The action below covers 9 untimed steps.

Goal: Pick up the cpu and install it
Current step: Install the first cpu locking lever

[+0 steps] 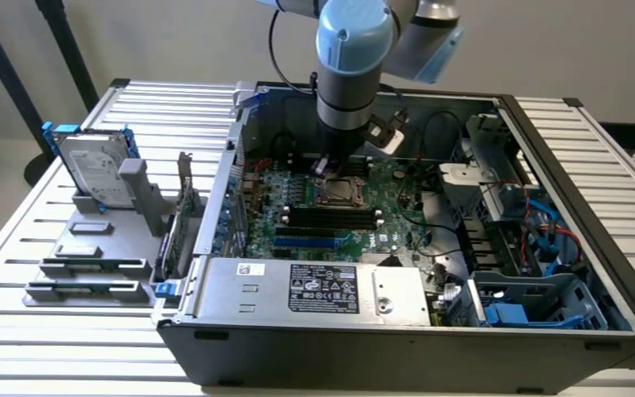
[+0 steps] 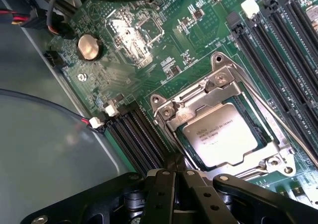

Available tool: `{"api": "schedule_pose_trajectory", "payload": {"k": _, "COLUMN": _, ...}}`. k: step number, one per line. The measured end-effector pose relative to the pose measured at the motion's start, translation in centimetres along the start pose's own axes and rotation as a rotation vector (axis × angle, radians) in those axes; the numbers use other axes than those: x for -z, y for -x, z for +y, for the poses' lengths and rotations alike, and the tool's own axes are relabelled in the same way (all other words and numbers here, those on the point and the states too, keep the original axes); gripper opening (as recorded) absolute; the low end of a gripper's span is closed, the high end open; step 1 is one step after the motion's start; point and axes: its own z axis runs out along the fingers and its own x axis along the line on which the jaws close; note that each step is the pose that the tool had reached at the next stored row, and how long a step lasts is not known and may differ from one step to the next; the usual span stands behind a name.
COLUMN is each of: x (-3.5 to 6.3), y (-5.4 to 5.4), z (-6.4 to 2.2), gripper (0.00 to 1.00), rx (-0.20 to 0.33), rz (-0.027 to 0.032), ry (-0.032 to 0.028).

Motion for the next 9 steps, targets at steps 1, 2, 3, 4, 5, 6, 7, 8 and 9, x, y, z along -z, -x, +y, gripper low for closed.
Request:
{"api": "schedule_pose_trajectory", "payload": {"k": 1, "x": -0.01, "y": -0.07, "z": 0.11, "gripper": 0.11, "rx": 0.0, "rz": 0.0, "ry": 0.0}}
{"api": "schedule_pose_trajectory", "payload": {"k": 2, "x": -0.03, "y": -0.15, "z": 0.21, "gripper": 0.11, "rx": 0.0, "rz": 0.0, "ry": 0.0}}
{"api": "schedule_pose_trajectory", "payload": {"k": 3, "x": -0.04, "y": -0.22, "z": 0.32, "gripper": 0.11, "rx": 0.0, "rz": 0.0, "ry": 0.0}}
{"api": "schedule_pose_trajectory", "payload": {"k": 4, "x": -0.06, "y": -0.3, "z": 0.43, "gripper": 0.11, "rx": 0.0, "rz": 0.0, "ry": 0.0}}
{"api": "schedule_pose_trajectory", "payload": {"k": 5, "x": -0.07, "y": -0.37, "z": 0.54, "gripper": 0.11, "rx": 0.0, "rz": 0.0, "ry": 0.0}}
{"api": "schedule_pose_trajectory", "payload": {"k": 6, "x": -0.08, "y": -0.44, "z": 0.64, "gripper": 0.11, "rx": 0.0, "rz": -0.0001, "ry": 0.0}}
{"api": "schedule_pose_trajectory", "payload": {"k": 7, "x": -0.1, "y": -0.51, "z": 0.75, "gripper": 0.11, "rx": 0.0, "rz": -0.0002, "ry": 0.0}}
{"api": "schedule_pose_trajectory", "payload": {"k": 8, "x": -0.11, "y": -0.59, "z": 0.87, "gripper": 0.11, "rx": 0.0, "rz": -0.0002, "ry": 0.0}}
{"api": "schedule_pose_trajectory", "payload": {"k": 9, "x": -0.13, "y": -0.68, "z": 0.99, "gripper": 0.11, "rx": 0.0, "rz": -0.0002, "ry": 0.0001}}
